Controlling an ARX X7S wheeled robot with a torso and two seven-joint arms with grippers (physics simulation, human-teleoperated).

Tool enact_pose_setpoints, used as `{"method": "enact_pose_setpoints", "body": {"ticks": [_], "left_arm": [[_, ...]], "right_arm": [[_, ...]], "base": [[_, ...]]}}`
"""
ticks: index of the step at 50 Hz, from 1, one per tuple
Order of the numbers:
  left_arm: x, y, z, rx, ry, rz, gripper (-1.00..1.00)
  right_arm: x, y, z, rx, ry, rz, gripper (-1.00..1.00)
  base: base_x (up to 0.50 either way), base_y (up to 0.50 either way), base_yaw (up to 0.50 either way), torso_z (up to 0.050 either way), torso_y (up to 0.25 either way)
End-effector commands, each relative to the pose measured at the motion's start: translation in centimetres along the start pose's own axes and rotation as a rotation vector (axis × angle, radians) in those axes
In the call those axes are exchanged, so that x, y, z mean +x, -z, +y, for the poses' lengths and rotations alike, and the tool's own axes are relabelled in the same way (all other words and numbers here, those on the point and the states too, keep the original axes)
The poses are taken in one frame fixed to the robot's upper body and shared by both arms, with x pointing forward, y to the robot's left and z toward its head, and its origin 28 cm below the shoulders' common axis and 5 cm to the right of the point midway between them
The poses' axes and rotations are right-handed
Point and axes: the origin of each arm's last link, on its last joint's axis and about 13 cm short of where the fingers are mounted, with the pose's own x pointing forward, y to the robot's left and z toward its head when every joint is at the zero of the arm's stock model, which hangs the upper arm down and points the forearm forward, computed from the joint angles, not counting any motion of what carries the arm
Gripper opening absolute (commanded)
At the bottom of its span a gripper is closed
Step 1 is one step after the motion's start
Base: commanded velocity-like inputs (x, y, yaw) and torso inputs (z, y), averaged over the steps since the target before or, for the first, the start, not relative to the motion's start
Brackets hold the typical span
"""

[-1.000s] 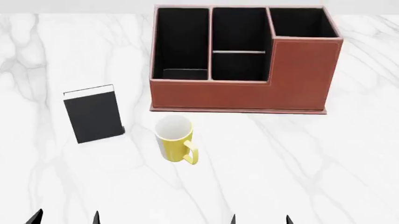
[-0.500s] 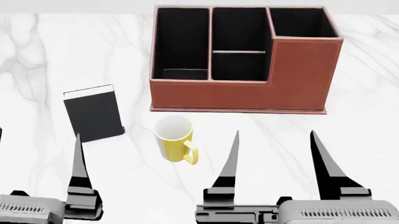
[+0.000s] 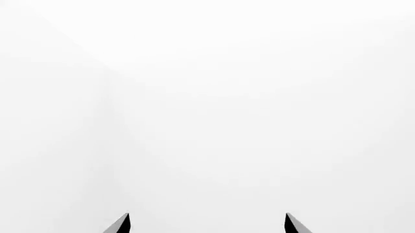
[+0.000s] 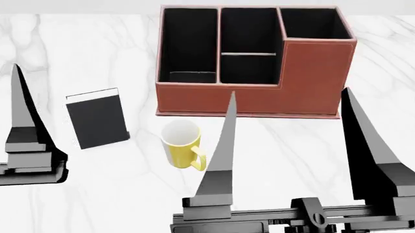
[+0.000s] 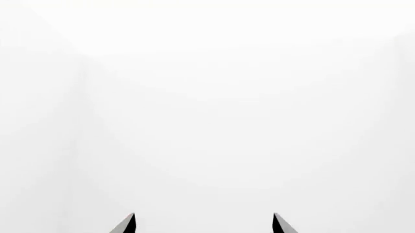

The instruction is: Pick up the yellow and white mug and place it to the right of the caddy.

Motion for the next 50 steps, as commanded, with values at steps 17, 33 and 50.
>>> {"method": "enact_pose_setpoints", "body": {"ticks": [17,33,50], "left_arm": [[-0.3,-0.3,2.7,0.021,-0.135,-0.052,1.0],[-0.9,0.0,4.1,0.005,-0.215,-0.071,1.0],[-3.5,0.5,7.8,0.077,-0.485,-0.103,1.0]], "right_arm": [[-0.7,-0.5,-0.8,0.063,0.115,0.059,1.0],[-0.5,-0.2,0.2,0.02,-0.004,0.06,1.0],[-0.9,0.0,0.5,0.039,-0.066,0.045,1.0]], "base": [[0.0,0.0,0.0,0.0,0.0],[0.0,0.0,0.0,0.0,0.0],[0.0,0.0,0.0,0.0,0.0]]}}
